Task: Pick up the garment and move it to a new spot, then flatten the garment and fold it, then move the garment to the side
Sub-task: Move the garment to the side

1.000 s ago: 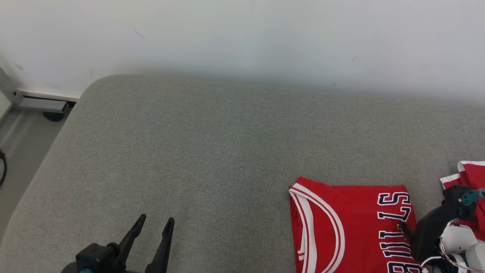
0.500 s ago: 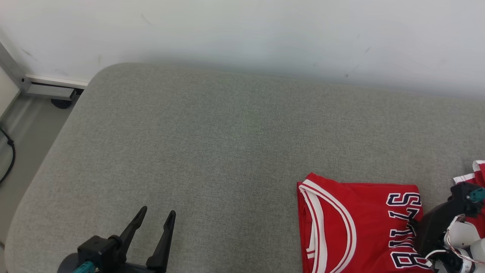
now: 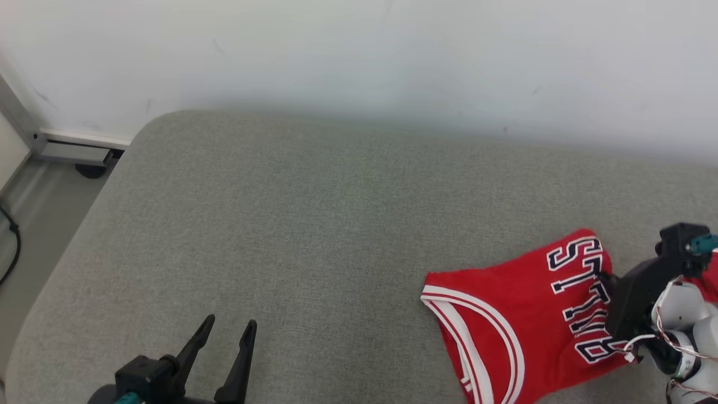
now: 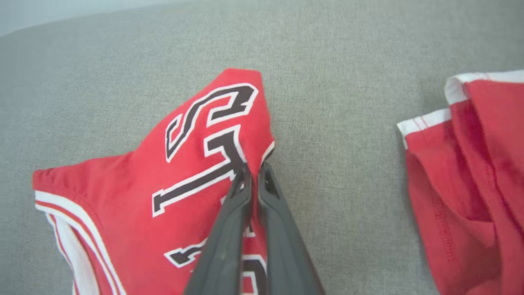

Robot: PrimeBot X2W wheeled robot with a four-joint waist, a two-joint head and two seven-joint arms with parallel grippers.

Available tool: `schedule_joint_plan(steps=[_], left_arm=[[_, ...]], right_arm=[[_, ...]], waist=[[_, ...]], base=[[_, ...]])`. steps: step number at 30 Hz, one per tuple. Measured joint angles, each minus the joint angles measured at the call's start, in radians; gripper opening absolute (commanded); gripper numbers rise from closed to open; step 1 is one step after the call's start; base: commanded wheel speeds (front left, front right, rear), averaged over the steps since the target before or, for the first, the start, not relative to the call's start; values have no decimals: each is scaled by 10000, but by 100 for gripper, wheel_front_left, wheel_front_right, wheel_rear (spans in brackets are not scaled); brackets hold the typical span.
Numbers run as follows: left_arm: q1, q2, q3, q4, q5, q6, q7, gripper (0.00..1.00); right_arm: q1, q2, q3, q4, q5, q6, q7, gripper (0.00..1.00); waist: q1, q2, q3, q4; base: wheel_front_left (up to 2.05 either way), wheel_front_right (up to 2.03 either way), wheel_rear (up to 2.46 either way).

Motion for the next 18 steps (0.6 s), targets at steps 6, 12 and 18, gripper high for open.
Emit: schedule_joint_plan(steps=[6,12,18], left_arm=[[191,-12,19,10,-77,15,-44,100],[351,-29,-23,-35,-79,40,-88,100],[351,-27,-23,-69,-81,40,-90,100]], right_arm=[[-18,-451,-244,-1020,-63,-111,297,0],[-18,-968,-955,-1595,-59,-560,686,0],[18,-1177,-1296,-2234,-56,-767,1072,0]], waist=[[0,0,-229,-230],[0,0,-348,-441],[0,0,-338,-535]], base=[[0,0,0],[0,0,0],[0,0,0]])
